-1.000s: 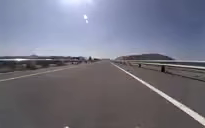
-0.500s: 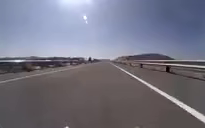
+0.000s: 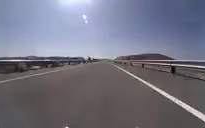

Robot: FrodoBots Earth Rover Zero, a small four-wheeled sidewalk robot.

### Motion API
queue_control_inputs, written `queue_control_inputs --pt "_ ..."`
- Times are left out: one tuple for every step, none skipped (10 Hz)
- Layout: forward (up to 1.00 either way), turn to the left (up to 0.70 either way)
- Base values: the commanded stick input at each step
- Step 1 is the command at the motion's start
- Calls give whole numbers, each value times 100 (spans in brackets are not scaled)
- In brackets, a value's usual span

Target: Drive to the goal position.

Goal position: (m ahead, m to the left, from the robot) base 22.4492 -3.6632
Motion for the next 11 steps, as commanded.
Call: queue_control_inputs --pt "100 0" --pt "100 0" --pt "100 0" --pt "100 0" --pt "100 0" --pt "100 0" --pt "100 0" --pt "100 0" --pt "100 0" --pt "100 0" --pt "100 0"
